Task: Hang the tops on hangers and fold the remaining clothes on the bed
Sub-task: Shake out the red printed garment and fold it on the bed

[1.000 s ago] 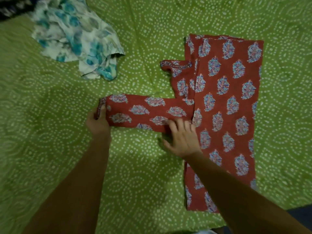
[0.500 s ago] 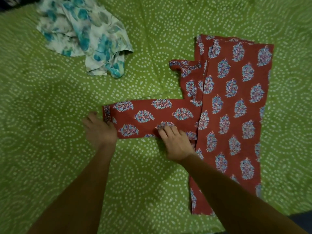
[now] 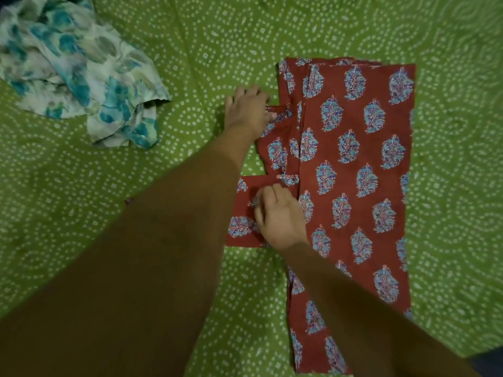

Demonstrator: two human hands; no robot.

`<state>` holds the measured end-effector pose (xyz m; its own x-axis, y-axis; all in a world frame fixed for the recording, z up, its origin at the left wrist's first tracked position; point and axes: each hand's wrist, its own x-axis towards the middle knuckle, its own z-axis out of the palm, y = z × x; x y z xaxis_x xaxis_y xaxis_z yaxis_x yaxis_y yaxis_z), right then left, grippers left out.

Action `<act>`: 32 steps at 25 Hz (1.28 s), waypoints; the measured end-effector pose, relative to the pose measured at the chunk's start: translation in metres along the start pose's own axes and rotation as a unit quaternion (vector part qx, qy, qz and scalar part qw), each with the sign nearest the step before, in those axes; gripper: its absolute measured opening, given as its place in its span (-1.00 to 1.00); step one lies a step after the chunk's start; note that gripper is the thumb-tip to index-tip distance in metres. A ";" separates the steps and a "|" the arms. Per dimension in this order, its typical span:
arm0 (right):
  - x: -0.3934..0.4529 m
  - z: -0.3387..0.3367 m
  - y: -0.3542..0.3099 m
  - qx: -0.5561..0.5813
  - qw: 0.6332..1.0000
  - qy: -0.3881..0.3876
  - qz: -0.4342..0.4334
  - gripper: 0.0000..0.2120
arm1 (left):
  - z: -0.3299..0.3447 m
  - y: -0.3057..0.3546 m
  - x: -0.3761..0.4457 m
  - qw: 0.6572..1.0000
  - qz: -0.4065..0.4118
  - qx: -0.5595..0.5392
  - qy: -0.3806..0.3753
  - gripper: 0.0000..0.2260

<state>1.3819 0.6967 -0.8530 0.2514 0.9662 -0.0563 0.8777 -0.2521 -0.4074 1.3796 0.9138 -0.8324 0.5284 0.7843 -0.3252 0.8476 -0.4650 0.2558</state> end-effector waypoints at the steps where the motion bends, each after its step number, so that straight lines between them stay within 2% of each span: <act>1: -0.002 0.002 -0.003 0.006 1.000 -0.003 -0.017 -0.72 | 0.001 0.000 0.003 0.999 0.028 0.037 -0.010 -0.60; 2: -0.005 0.004 -0.006 0.014 0.999 -0.010 -0.032 -0.73 | 0.003 0.000 0.004 0.997 0.049 0.056 -0.018 -0.65; 4: -0.012 0.008 -0.012 0.026 0.998 -0.020 -0.062 -0.74 | 0.001 -0.011 -0.003 0.997 0.076 0.029 -0.006 -0.75; 9: -0.020 0.009 -0.024 0.008 0.993 -0.025 -0.111 -0.74 | -0.016 -0.103 -0.057 0.981 -0.001 -0.153 0.117 -0.83; 11: -0.024 0.012 -0.032 -0.011 0.990 -0.025 -0.139 -0.69 | -0.014 -0.141 -0.093 0.987 0.003 -0.120 0.104 -0.85; 13: -0.029 0.018 -0.046 -0.018 0.983 -0.042 -0.176 -0.65 | -0.012 -0.168 -0.126 0.995 -0.002 -0.074 0.059 -0.85; 16: -0.031 0.033 -0.068 -0.018 0.972 -0.095 -0.213 -0.50 | -0.006 -0.185 -0.146 0.990 0.008 -0.129 0.061 -0.79; 20: -0.010 0.050 -0.119 -0.057 0.942 -0.247 -0.219 -0.22 | -0.011 -0.189 -0.149 0.954 -0.073 -0.255 0.139 -0.96; 21: -0.004 0.054 -0.133 -0.096 0.938 -0.254 -0.216 -0.18 | -0.011 -0.191 -0.148 0.944 -0.079 -0.282 0.155 -0.99; 25: -0.003 0.077 -0.177 -0.216 0.918 -0.275 -0.185 0.06 | -0.008 -0.215 -0.149 0.899 -0.115 -0.371 0.201 -0.94; 27: -0.006 0.082 -0.185 -0.238 0.920 -0.268 -0.157 0.00 | 0.000 -0.225 -0.156 0.895 -0.138 -0.385 0.177 -0.95; 29: -0.004 0.080 -0.185 -0.228 0.923 -0.266 -0.157 -0.23 | 0.008 -0.231 -0.163 0.897 -0.161 -0.383 0.152 -0.96; 31: 0.006 0.068 -0.176 -0.141 0.940 -0.267 -0.156 -0.38 | 0.010 -0.233 -0.164 0.886 -0.197 -0.388 0.162 -0.96; 32: 0.010 0.056 -0.168 -0.022 0.955 -0.277 -0.106 -0.42 | 0.009 -0.232 -0.164 0.872 -0.222 -0.400 0.171 -0.94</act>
<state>1.2139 0.7520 -0.8360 -0.1772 0.8726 -0.4551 0.9047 -0.0376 -0.4243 1.0970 0.8896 -0.8466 -0.0046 0.9543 -0.2988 0.5864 0.2447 0.7722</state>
